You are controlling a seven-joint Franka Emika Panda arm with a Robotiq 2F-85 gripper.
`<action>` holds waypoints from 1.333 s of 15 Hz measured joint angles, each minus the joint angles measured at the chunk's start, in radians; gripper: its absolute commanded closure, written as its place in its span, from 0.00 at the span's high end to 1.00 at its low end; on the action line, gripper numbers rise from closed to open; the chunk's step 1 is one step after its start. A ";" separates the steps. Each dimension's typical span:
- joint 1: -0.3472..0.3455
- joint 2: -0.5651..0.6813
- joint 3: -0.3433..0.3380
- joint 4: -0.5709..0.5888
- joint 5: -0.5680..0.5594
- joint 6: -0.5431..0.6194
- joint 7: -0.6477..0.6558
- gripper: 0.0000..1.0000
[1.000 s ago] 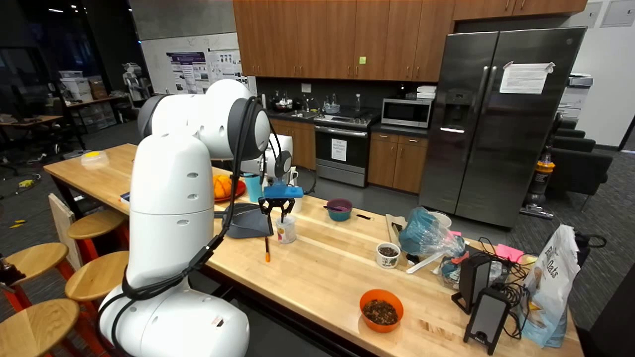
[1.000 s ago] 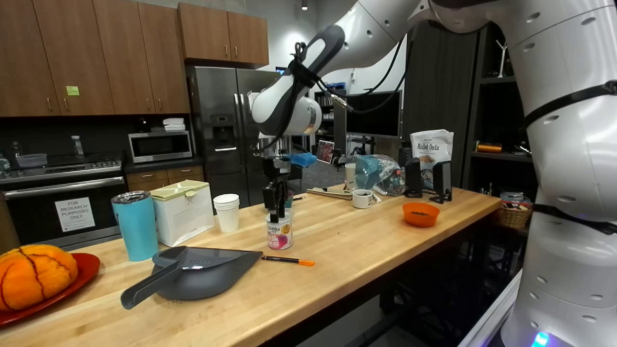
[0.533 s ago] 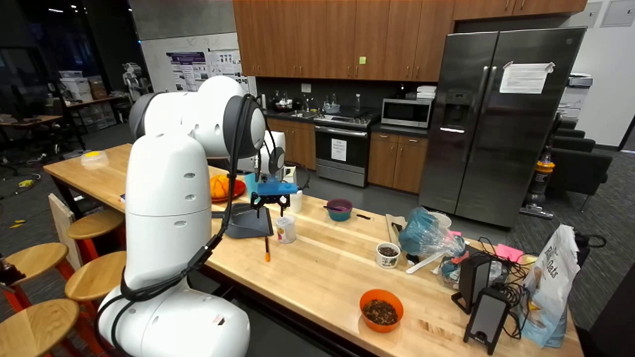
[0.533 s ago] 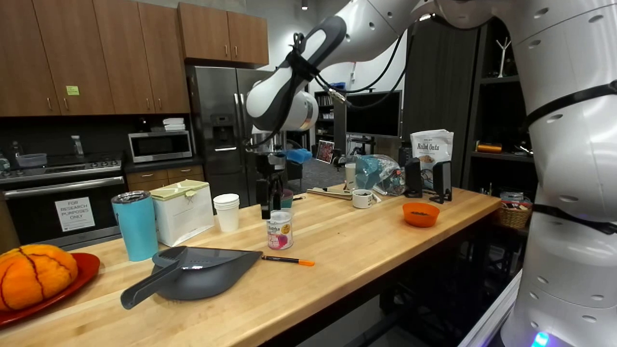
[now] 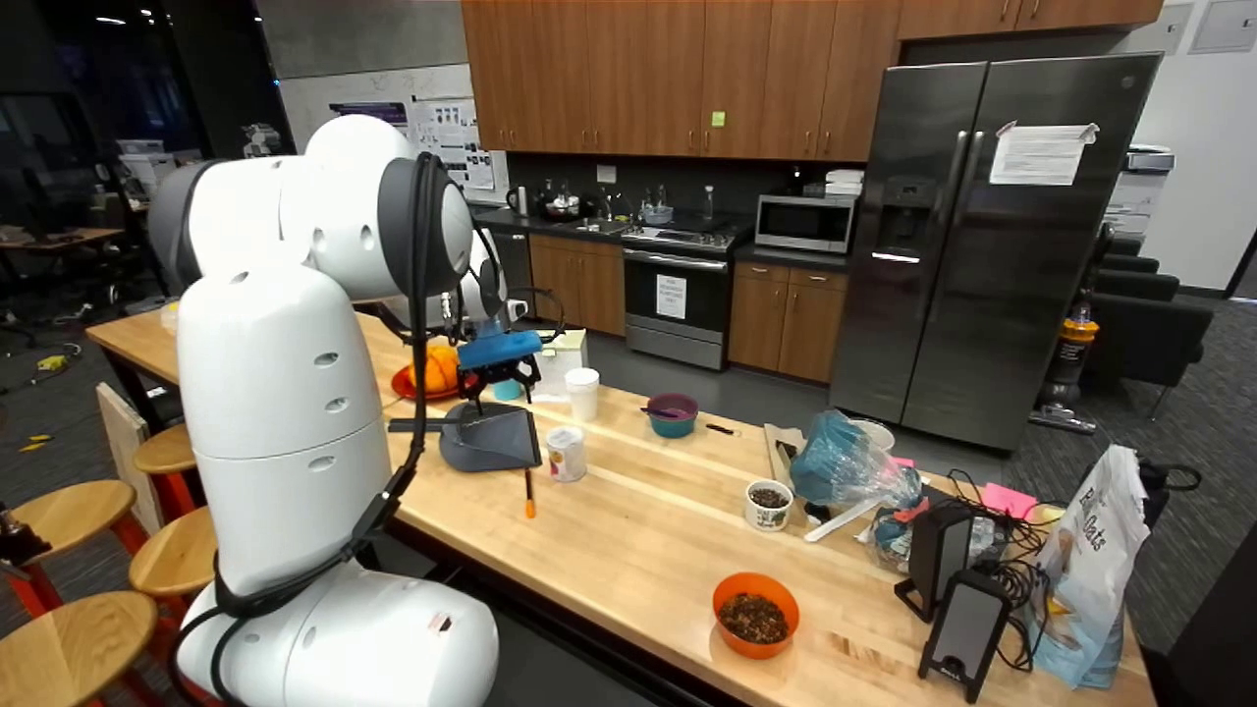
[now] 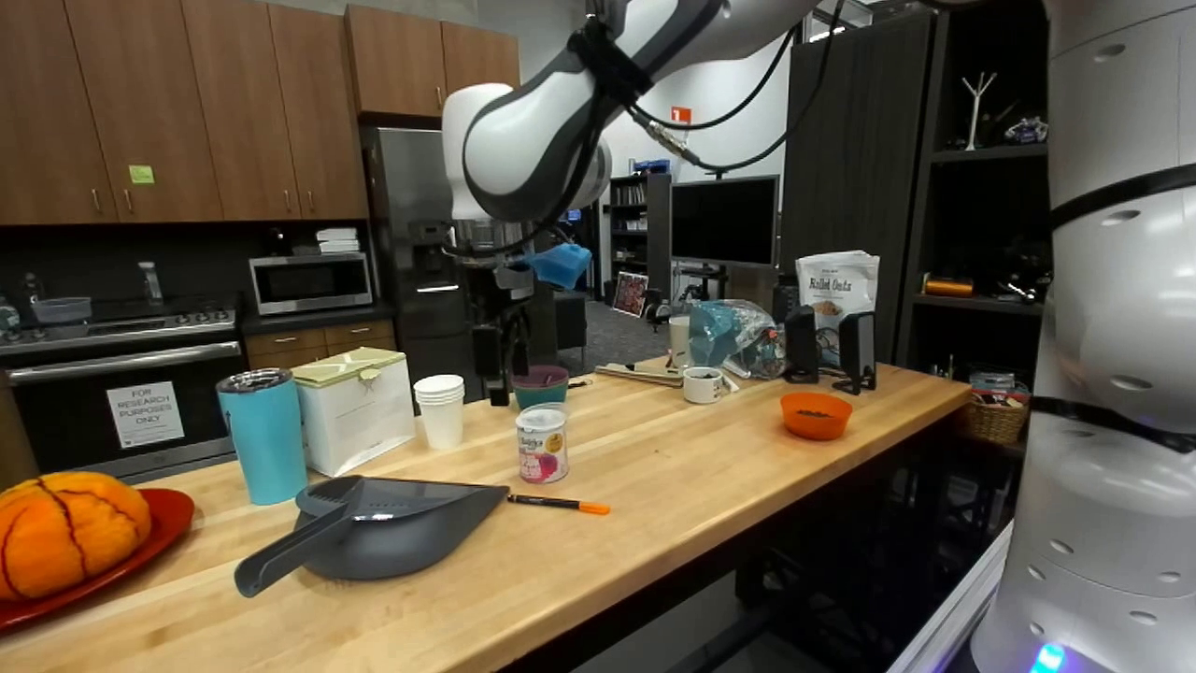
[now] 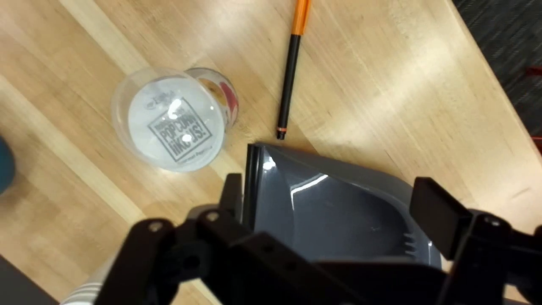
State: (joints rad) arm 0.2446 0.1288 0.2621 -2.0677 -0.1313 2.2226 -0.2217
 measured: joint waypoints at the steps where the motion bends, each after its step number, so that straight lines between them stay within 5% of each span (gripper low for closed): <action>1: 0.013 -0.007 0.000 -0.007 -0.048 0.004 0.069 1.00; 7: 0.105 0.025 0.019 0.000 -0.232 0.008 0.425 1.00; 13: 0.164 0.145 0.033 0.234 -0.098 -0.067 0.601 1.00; 20: 0.146 0.243 -0.046 0.490 0.044 -0.089 0.729 1.00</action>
